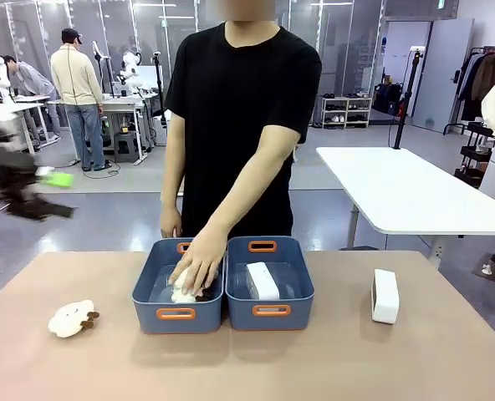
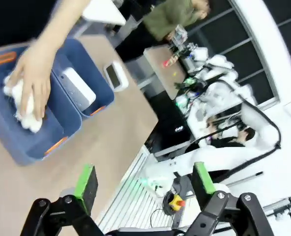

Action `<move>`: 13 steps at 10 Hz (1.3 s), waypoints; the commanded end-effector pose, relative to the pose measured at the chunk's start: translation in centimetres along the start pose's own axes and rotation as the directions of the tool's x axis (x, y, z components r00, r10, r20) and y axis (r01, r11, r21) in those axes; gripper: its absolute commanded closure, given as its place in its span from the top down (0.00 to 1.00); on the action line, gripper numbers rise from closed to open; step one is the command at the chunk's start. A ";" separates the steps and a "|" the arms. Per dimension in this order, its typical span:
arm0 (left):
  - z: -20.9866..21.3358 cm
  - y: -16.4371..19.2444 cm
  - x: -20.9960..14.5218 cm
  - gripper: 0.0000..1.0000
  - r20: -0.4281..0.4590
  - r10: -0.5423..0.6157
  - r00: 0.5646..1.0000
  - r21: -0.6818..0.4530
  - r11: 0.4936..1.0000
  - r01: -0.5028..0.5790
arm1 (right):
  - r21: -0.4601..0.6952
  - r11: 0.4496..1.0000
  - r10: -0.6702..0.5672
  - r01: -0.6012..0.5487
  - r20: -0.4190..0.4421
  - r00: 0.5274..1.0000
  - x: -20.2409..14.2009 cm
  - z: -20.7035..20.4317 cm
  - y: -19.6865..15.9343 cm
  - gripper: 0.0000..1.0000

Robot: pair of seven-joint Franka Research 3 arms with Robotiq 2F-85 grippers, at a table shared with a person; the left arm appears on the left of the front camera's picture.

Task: Sort the digital clocks into the basket.
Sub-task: Pick up the Digital clock from the table and place it into the empty Plastic storage basket.

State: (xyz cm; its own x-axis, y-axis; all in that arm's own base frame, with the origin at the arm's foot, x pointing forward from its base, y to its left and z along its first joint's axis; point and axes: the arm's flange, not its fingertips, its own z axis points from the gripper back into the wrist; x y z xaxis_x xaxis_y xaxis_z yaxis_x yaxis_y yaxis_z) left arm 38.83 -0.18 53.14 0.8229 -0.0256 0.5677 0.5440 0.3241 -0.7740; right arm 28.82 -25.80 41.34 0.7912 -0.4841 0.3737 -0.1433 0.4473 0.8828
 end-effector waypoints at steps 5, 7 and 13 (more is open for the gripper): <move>12.5 2.1 -9.9 0.97 0.345 0.073 0.936 -0.003 0.997 -0.077 | 0.007 1.000 0.002 -0.002 -0.002 1.000 -0.1 0.1 0.1 1.00; 13.2 3.3 -9.0 0.97 0.473 0.134 0.871 0.083 0.977 -0.195 | 0.007 1.000 0.002 -0.002 -0.002 1.000 -0.1 0.1 0.1 1.00; 13.8 2.7 -10.0 0.97 0.338 0.098 0.936 0.020 0.994 -0.111 | 0.007 1.000 0.002 -0.002 -0.002 1.000 -0.1 0.1 0.1 1.00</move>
State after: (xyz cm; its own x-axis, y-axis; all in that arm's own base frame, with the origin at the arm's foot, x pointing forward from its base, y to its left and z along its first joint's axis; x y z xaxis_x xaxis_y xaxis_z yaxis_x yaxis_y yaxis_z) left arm 30.05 13.92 49.28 0.7665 0.3462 0.5410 0.4338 0.3421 -0.8335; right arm 28.82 -25.80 41.32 0.7914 -0.4842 0.3731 -0.1428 0.4471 0.8830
